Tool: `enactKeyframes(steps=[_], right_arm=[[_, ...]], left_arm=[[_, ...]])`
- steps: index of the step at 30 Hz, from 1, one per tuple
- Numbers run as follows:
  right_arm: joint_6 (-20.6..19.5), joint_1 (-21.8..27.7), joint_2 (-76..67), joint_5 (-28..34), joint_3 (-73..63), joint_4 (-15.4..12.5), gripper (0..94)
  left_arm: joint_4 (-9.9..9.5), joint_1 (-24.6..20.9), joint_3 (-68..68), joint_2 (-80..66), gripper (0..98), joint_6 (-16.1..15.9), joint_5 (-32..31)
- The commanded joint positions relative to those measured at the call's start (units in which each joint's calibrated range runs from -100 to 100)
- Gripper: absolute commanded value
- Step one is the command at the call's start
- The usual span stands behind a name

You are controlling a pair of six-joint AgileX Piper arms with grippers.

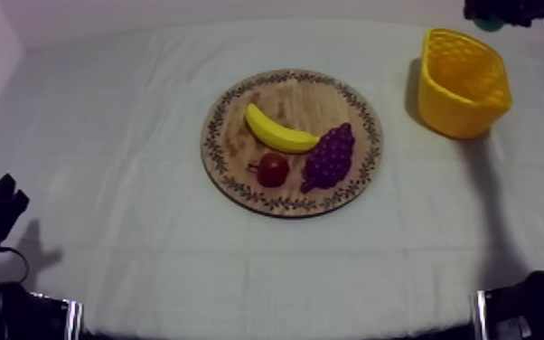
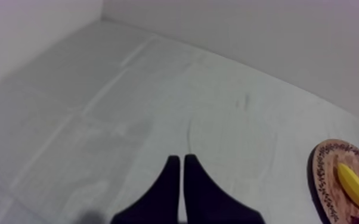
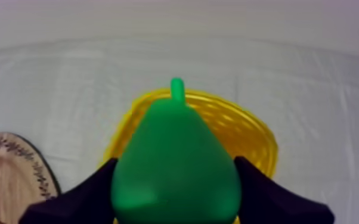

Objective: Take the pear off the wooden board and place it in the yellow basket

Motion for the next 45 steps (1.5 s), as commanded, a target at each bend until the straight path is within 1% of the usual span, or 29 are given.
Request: enactKeyframes(steps=[1,11,18,20,25,27,28,30,32,33,34,35,36,37,39,45], right_arm=[[0.0,0.5,2.3,-1.8,2.2,0.0,51.0],[-1.5,0.8,12.6,-10.2,8.6,1.9,51.2],[-2.6,0.4,18.5,-12.9,8.7,3.1,51.8],[-2.7,0.4,19.4,-13.3,8.5,3.2,54.1],[-3.7,0.0,19.8,-13.8,8.6,4.3,66.4],[-4.0,-0.1,19.4,-14.0,9.1,4.4,67.0],[-3.8,0.0,19.0,-14.2,9.5,4.2,65.0],[-2.7,0.3,17.5,-14.6,10.5,2.8,55.9],[-1.2,0.7,15.2,-14.7,11.9,1.0,42.7],[-0.7,0.9,13.7,-14.8,12.7,0.3,34.4],[-0.6,1.0,12.0,-14.9,13.6,0.0,24.5],[-0.8,1.1,10.1,-14.9,14.6,-0.1,17.3],[-0.9,1.1,8.0,-14.9,15.7,-0.2,12.3],[-0.9,1.1,5.8,-14.9,16.9,-0.4,8.8],[-0.5,1.1,0.8,-15.0,19.7,-0.8,4.6],[1.4,0.5,-16.9,-14.5,30.1,-2.7,1.0]], left_arm=[[0.0,0.0,0.0,0.0,0.1,0.0,0.0],[0.0,0.0,0.0,0.0,0.1,0.0,0.0],[0.0,0.0,0.0,0.0,0.1,0.0,0.0],[0.0,0.0,0.0,0.0,0.1,0.0,0.0],[0.0,0.0,0.0,0.0,0.1,0.0,0.0],[0.0,0.0,0.0,0.0,0.1,0.0,0.0],[0.0,0.0,0.0,0.0,0.1,0.0,0.0],[0.0,0.0,0.0,0.0,0.1,0.0,0.0],[0.0,0.0,0.0,0.0,0.1,0.0,0.0],[0.0,0.0,0.0,0.0,0.1,0.0,0.0],[0.0,0.0,0.0,0.0,0.1,0.0,0.0],[0.0,0.0,0.0,0.0,0.1,0.0,0.0],[0.0,0.0,0.0,0.0,0.1,0.0,0.0],[0.0,0.0,0.0,0.0,0.1,0.0,0.0],[0.0,0.0,0.0,0.0,0.1,0.0,0.0],[0.0,0.0,0.0,0.0,0.1,0.0,0.0]])
